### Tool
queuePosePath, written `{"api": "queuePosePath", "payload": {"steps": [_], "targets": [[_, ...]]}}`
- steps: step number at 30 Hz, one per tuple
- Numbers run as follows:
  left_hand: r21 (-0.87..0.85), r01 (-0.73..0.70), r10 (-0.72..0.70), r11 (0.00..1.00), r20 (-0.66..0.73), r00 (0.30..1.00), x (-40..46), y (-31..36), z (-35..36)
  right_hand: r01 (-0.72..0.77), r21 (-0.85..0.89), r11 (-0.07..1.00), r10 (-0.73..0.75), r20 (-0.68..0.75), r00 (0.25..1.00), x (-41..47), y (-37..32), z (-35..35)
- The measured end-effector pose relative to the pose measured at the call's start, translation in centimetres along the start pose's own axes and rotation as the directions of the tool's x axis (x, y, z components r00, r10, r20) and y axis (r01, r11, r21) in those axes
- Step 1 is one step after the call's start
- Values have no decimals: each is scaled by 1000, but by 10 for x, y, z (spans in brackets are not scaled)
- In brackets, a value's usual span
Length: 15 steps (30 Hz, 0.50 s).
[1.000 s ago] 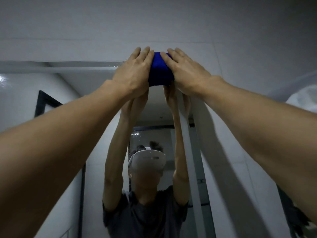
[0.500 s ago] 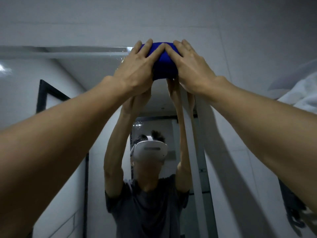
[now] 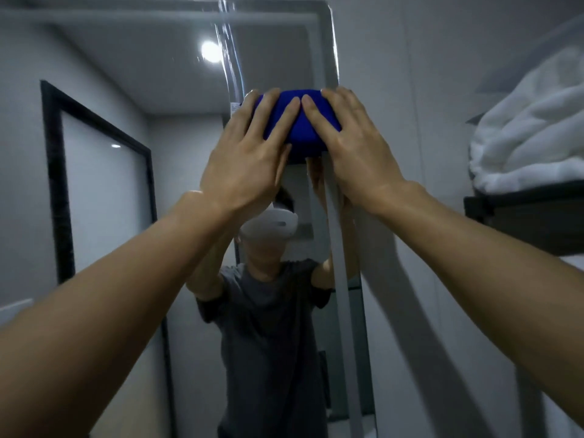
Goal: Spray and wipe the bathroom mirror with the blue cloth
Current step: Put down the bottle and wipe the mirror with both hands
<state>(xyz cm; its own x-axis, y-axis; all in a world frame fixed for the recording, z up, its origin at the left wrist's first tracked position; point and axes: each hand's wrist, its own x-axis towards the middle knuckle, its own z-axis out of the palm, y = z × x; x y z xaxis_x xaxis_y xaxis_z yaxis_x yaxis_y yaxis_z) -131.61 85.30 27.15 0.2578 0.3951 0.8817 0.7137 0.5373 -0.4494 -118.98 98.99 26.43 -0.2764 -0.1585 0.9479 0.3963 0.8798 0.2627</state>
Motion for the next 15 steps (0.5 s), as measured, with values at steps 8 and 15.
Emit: {"api": "queuePosePath", "payload": {"steps": [8,15], "targets": [[2,-24,24,1000,-16,1000,-75,35,5,35,5,999,-34,-32,999,-79,-18,13],[-63,-14,18,998,57,998,-160,77,11,73,-39,997,-74,-30,997,-169,-38,32]]}}
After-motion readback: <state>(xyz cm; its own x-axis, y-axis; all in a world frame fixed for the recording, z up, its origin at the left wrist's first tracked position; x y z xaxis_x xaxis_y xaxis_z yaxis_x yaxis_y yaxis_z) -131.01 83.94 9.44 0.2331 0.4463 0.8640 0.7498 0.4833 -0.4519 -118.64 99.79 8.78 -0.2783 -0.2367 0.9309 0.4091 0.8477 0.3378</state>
